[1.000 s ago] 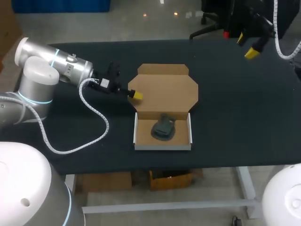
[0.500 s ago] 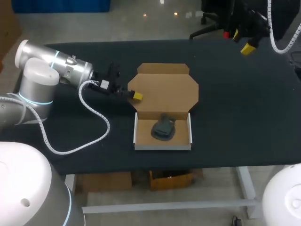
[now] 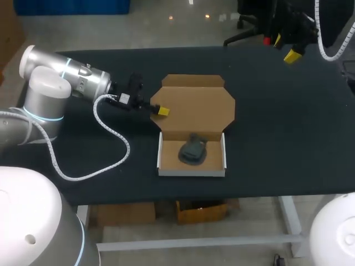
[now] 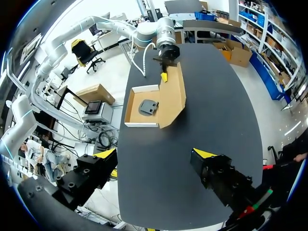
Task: Assemble the packaging by folding the flat box into shape, placing the metal phone stand inside, and closing the box properly
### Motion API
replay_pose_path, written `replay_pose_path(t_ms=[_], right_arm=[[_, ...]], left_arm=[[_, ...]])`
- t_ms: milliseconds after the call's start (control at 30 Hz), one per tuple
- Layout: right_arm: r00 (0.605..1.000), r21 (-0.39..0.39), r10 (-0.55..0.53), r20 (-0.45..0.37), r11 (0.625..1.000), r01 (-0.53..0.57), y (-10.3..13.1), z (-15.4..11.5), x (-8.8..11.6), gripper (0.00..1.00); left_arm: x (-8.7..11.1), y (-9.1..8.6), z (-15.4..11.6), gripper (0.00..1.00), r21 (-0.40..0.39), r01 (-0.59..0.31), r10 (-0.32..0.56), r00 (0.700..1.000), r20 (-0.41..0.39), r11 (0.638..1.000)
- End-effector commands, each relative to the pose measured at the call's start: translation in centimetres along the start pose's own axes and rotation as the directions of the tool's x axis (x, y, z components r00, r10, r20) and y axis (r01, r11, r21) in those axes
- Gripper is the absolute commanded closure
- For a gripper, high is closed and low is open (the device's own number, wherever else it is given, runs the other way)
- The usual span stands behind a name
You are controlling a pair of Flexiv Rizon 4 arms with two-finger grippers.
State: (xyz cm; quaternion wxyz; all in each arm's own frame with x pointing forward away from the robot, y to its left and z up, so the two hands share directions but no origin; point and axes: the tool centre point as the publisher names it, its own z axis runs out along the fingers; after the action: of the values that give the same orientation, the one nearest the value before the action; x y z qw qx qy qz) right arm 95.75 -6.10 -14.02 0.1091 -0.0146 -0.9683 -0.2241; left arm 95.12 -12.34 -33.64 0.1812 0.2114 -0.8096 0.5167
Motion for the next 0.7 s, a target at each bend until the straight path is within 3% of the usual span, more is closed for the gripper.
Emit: replay_pose_path(t_ms=[33,333,400,700], right_arm=[[1.0,0.004,0.001,-0.004,1.0,-0.001,0.1,-0.1,0.0,0.0],[1.0,0.011,0.0,-0.007,1.0,0.0,0.5,-0.2,0.0,0.0],[1.0,0.013,-0.002,-0.006,1.0,0.002,0.6,-0.2,0.0,0.0],[1.0,0.028,-0.026,-0.012,0.999,0.026,1.6,-0.2,-0.2,0.0]], left_arm=[[-0.2,0.1,-0.1,1.0,0.002,-0.011,0.011,1.0,-0.011,1.0],[0.4,0.4,-0.5,1.0,-0.006,-0.078,0.078,0.996,-0.035,0.997],[0.5,0.4,-0.7,1.0,-0.041,-0.093,0.091,0.995,-0.044,0.995],[0.5,0.4,-0.7,1.0,-0.041,-0.093,0.091,0.995,-0.044,0.995]])
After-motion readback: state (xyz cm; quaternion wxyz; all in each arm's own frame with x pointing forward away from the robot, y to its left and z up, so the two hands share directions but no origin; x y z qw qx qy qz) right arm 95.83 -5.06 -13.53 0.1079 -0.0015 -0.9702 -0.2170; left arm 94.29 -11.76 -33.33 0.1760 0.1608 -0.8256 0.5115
